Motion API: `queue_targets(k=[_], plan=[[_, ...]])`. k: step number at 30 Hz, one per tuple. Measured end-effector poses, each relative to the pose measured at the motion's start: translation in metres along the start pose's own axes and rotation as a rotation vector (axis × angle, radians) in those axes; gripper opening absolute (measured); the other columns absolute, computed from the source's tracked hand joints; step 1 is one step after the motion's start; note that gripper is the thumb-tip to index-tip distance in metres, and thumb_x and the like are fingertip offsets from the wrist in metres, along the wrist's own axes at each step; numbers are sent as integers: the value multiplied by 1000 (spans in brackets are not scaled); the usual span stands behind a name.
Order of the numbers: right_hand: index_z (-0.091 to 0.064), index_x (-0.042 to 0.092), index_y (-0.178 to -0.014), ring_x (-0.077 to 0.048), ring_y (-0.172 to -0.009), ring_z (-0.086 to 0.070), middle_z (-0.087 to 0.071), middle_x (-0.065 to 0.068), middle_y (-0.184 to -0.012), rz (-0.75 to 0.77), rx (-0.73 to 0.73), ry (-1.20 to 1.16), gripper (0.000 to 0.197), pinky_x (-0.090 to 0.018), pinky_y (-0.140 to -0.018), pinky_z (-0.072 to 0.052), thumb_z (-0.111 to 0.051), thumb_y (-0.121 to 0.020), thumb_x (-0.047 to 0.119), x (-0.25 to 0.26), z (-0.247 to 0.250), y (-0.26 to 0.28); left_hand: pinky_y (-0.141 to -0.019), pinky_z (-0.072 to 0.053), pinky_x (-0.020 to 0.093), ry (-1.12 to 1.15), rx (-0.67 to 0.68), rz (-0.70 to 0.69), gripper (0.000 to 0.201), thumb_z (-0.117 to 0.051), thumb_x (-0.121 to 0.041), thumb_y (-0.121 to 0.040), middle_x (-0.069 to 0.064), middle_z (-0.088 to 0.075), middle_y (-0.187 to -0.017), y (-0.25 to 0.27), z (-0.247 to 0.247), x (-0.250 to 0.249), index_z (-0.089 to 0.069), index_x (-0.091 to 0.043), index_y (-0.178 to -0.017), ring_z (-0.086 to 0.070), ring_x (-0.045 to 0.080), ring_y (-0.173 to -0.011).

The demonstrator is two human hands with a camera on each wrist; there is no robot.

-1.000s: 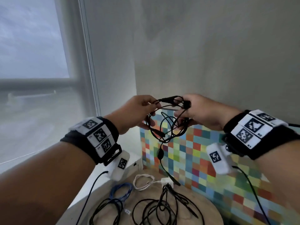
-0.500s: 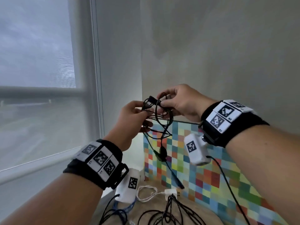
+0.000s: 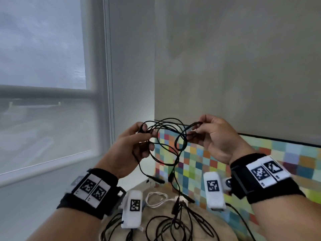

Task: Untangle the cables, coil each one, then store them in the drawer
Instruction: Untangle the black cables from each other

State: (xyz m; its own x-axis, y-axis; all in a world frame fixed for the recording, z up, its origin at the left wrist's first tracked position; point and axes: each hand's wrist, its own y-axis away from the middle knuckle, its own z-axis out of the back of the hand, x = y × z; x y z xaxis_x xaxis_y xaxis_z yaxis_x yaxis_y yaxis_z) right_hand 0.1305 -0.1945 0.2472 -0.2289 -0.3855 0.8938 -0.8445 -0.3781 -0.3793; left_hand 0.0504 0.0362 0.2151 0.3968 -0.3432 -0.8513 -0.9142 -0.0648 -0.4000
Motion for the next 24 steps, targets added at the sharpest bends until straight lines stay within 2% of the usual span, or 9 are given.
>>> queue_targets(k=[4, 8, 10, 12, 16, 18, 20, 22, 24], plan=[[-52, 9, -79, -31, -78, -64, -59, -15, -81, -29, 58, -106, 33, -55, -86, -57, -39, -96, -16, -40, 9, 38, -49, -45, 19, 138, -101, -24, 11, -61, -9, -85, 7, -67, -90, 17, 6, 25, -55, -19, -85, -60, 18, -65], [-58, 4, -80, -37, -103, -71, -70, -23, -101, -59, -6, -98, 35, -55, -90, -59, -36, -97, -16, -89, 23, 65, -55, -54, 23, 133, -219, -79, 9, -62, -8, -83, 15, -73, -95, 36, 15, 57, -56, -14, -87, -65, 25, -69], [-65, 0, -93, -33, -124, -66, -73, -17, -121, -70, -7, -90, 42, -54, -103, -55, -28, -95, -21, -106, 34, 76, -63, -56, 25, 142, -240, -116, 8, -62, -7, -82, 16, -72, -95, 44, 24, 72, -58, -13, -87, -65, 25, -74], [-70, 4, -117, -28, -133, -61, -68, -12, -136, -85, 54, -77, 55, -52, -107, -50, -28, -92, -21, -116, 40, 85, -66, -57, 25, 153, -250, -154, 8, -62, -4, -83, 15, -70, -91, 53, 31, 87, -60, -12, -85, -65, 22, -73], [-60, 31, -140, -16, -130, -63, -64, 9, -143, -76, 145, 232, 51, -47, -105, -54, -62, -94, 12, -131, 26, 92, -64, -58, 25, 87, -250, -189, 12, -62, -1, -84, 11, -71, -83, 60, 36, 121, -57, -11, -85, -68, 21, -70], [-51, 43, -145, -9, -125, -65, -60, 16, -145, -74, 158, 427, 66, -41, -101, -55, -75, -86, 26, -144, 14, 87, -66, -56, 24, 15, -227, -175, 17, -62, 5, -90, 14, -70, -87, 58, 35, 137, -56, -11, -86, -69, 22, -75], [-49, 50, -144, -7, -114, -68, -62, 18, -139, -54, 171, 546, 74, -36, -94, -58, -81, -81, 28, -158, 5, 80, -74, -56, 26, -47, -181, -164, 19, -63, 7, -91, 15, -70, -92, 58, 33, 149, -59, -11, -86, -70, 23, -84], [-60, 45, -134, -7, -100, -72, -74, 15, -117, 6, 166, 641, 58, -29, -86, -59, -80, -87, 16, -170, 1, 76, -80, -56, 31, -69, -143, -147, 18, -62, 4, -89, 13, -72, -95, 60, 33, 158, -63, -14, -85, -71, 23, -92], [-75, 34, -115, -5, -86, -73, -79, 8, -95, 44, 106, 634, 32, -23, -76, -58, -74, -93, 10, -177, 3, 72, -76, -58, 33, -96, -168, -127, 21, -62, 3, -92, 11, -75, -96, 64, 38, 164, -65, -17, -85, -73, 27, -95]])
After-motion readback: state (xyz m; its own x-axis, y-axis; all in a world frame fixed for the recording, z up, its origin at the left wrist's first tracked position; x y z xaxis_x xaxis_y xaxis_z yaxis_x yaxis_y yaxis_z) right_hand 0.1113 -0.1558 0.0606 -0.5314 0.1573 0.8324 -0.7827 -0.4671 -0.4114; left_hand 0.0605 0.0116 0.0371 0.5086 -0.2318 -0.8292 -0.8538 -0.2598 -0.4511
